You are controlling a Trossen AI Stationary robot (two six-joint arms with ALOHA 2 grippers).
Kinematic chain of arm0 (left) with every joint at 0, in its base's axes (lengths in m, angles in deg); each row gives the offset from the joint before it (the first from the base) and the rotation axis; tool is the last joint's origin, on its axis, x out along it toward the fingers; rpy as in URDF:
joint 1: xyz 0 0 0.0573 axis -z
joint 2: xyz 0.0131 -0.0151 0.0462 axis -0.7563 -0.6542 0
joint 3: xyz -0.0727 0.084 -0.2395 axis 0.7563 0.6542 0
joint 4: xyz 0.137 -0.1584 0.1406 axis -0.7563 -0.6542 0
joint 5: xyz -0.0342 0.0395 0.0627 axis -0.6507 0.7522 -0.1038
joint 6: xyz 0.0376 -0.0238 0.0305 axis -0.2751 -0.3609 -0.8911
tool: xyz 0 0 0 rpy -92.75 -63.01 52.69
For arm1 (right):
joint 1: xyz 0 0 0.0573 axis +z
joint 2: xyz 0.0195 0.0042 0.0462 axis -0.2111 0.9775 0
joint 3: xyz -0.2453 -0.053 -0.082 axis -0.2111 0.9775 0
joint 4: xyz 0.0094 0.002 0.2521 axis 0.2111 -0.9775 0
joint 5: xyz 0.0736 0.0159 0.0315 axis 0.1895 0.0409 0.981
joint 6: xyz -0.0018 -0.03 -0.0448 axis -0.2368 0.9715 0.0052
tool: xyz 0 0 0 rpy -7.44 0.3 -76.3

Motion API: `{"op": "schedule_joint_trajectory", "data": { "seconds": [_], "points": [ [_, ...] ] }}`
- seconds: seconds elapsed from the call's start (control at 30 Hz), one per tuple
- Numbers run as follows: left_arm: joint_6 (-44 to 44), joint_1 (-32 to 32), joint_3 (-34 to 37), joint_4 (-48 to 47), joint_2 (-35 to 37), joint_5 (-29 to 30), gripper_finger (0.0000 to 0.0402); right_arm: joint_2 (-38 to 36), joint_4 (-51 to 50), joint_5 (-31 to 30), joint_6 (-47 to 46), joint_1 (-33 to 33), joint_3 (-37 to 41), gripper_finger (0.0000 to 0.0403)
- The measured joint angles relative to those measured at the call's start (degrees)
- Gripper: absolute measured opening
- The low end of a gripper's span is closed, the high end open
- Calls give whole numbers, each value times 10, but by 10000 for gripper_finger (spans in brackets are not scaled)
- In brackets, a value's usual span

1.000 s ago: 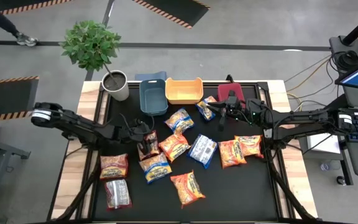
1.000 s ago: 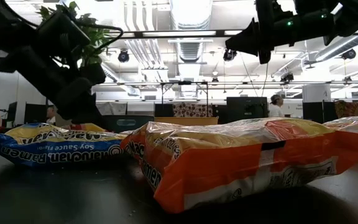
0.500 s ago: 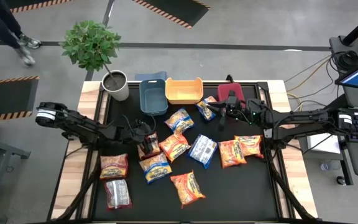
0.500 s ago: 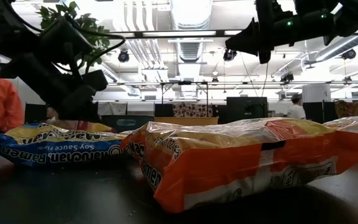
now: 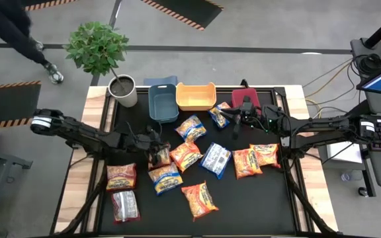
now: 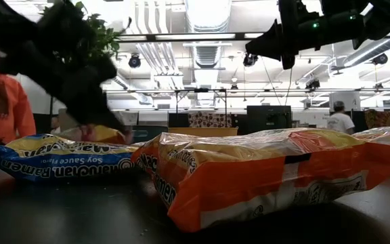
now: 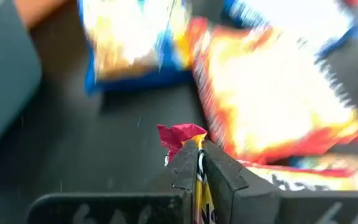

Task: Sort Maruchan noodles
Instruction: Put the red noodle pack into the blue bin

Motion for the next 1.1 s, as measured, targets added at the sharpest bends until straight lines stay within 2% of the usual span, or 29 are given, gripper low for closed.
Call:
{"op": "schedule_joint_trajectory", "data": {
  "seconds": [0.13, 0.37, 0.6, 0.83, 1.1],
  "points": [
    [-51, 2, -21, 1, 49, 6, 0, 0, 0, 0, 3, 0, 0, 59],
    [-166, 2, -75, 5, 89, 105, 0, 0, 0, 0, 4, 0, 0, 59],
    [-396, -27, -164, 6, 64, 214, 0, 0, 0, 0, 4, 0, 0, 59],
    [-544, -147, -231, -5, 0, 215, 0, 0, 0, 0, 4, 0, 0, 59],
    [-619, -309, -276, -9, -97, 137, 0, 0, 0, 0, 13, 0, 0, 59]
  ]
}}
